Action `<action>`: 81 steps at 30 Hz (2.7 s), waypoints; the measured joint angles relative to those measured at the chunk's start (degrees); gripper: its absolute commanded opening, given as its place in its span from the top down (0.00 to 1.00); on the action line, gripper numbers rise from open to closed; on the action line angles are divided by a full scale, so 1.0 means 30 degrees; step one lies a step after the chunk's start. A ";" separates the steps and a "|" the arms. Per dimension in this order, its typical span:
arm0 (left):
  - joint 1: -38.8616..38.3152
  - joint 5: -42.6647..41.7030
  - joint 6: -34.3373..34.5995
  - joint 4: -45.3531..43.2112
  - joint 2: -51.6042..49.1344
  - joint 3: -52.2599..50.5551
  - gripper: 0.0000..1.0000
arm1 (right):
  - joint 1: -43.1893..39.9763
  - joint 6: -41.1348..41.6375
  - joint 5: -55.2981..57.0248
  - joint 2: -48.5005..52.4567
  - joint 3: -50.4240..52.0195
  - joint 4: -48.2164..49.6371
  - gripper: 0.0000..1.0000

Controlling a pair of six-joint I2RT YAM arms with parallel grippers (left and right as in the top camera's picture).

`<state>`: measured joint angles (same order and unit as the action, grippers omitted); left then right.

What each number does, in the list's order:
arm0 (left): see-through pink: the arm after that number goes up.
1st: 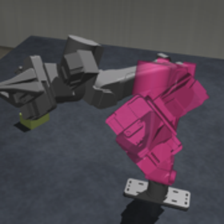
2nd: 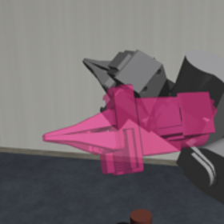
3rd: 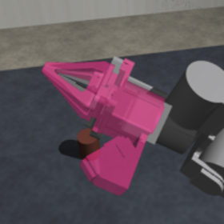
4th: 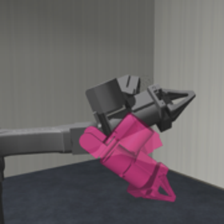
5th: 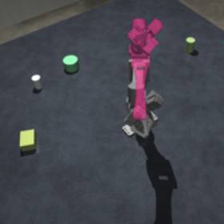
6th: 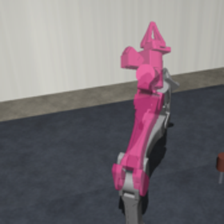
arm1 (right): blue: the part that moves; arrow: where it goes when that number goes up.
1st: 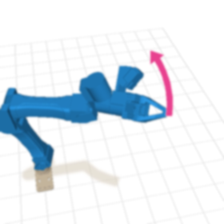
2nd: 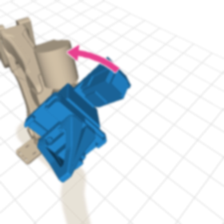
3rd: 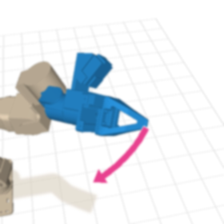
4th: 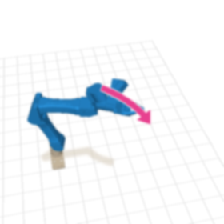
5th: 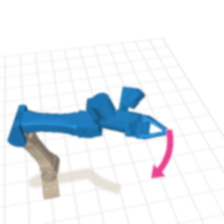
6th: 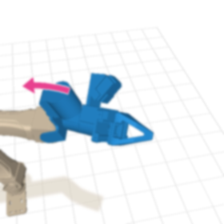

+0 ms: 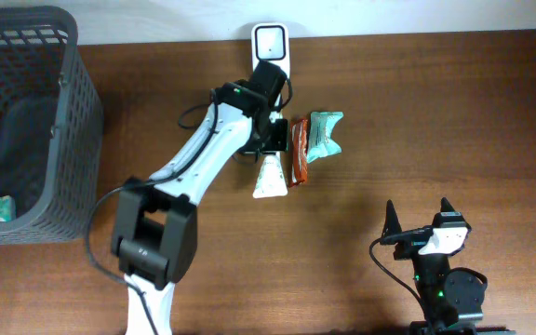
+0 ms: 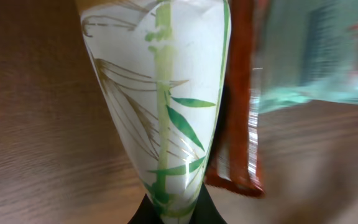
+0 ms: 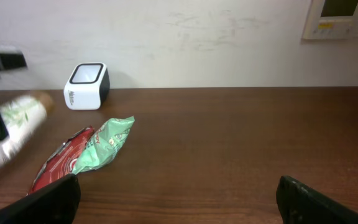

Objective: Scan the item barcode
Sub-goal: 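Place the white tube next to the red packet with the left gripper, then grasp the small green-white tissue pack in the basket with left gripper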

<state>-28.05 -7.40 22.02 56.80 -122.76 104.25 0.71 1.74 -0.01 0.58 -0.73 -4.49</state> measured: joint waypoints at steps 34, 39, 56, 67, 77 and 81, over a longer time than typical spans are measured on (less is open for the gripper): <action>1.8884 0.8961 -0.6856 0.6608 -0.0619 1.0783 0.15 | 0.0000 0.0015 0.0007 0.0000 0.0000 0.0000 0.01; 1.8804 1.2269 -0.9311 0.4575 -0.0765 0.4699 0.16 | 0.0000 0.0007 0.0007 0.0000 0.0000 0.0000 0.01; 1.9475 1.5424 -1.0462 0.0423 -0.0801 -0.2594 0.33 | 0.0000 0.0000 0.0007 0.0000 0.0000 0.0000 0.01; 2.0764 1.2488 -1.1162 -0.0029 -0.0801 -0.2652 0.69 | 0.0000 0.0007 0.0007 0.0000 0.0000 0.0000 0.01; 2.0859 1.2502 -1.0681 0.0510 -0.0801 -0.2295 1.00 | 0.0000 0.0007 0.0007 0.0000 0.0000 0.0000 0.01; 1.9074 0.9887 -0.9260 0.2149 -0.0517 0.1843 1.00 | 0.0000 0.0000 0.0007 0.0000 0.0000 0.0000 0.01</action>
<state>29.17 22.26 -5.76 63.24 -124.31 109.78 0.71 1.74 0.01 0.58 -0.73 -4.49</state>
